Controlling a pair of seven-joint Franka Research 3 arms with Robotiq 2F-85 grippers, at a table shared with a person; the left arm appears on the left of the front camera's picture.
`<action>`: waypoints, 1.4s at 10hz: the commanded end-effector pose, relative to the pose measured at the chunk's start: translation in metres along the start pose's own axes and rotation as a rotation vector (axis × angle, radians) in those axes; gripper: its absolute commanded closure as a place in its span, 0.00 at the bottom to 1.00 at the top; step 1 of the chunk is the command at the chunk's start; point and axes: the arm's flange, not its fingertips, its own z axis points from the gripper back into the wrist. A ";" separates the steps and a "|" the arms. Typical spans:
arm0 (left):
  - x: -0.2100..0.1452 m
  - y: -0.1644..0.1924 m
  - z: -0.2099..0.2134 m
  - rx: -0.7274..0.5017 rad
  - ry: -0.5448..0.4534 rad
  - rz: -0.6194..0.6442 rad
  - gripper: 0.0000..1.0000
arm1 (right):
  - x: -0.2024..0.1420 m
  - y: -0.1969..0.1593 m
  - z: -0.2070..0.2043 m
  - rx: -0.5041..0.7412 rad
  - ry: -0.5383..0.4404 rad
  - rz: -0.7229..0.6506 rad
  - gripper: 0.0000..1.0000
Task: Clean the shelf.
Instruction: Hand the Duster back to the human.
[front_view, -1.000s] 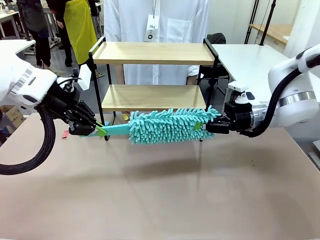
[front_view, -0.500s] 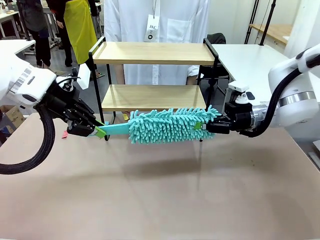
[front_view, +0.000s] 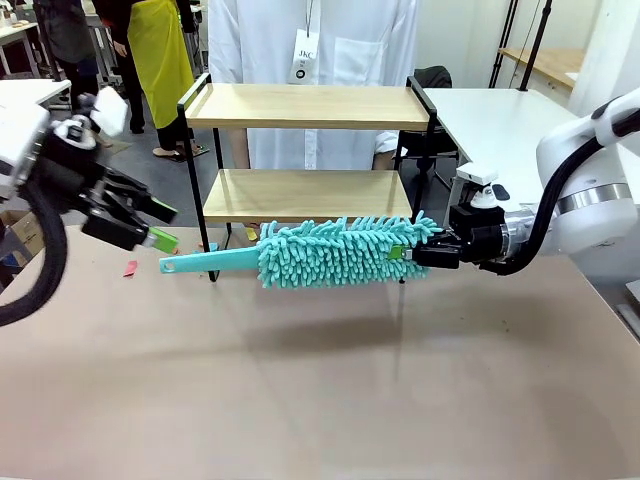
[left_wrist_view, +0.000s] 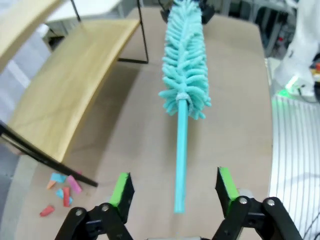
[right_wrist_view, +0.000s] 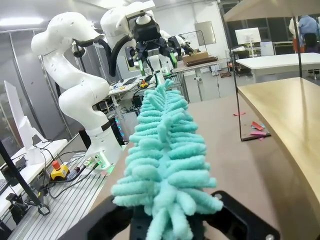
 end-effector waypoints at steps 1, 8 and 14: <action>-0.026 0.005 0.034 -0.002 -0.108 -0.001 0.00 | 0.002 0.000 -0.001 -0.005 0.002 0.001 1.00; -0.058 0.018 0.088 0.024 -0.193 0.032 0.00 | -0.001 0.000 0.000 0.000 0.000 -0.001 0.83; -0.058 0.018 0.088 0.024 -0.193 0.032 0.00 | 0.141 0.058 0.054 -0.169 -0.122 0.135 0.83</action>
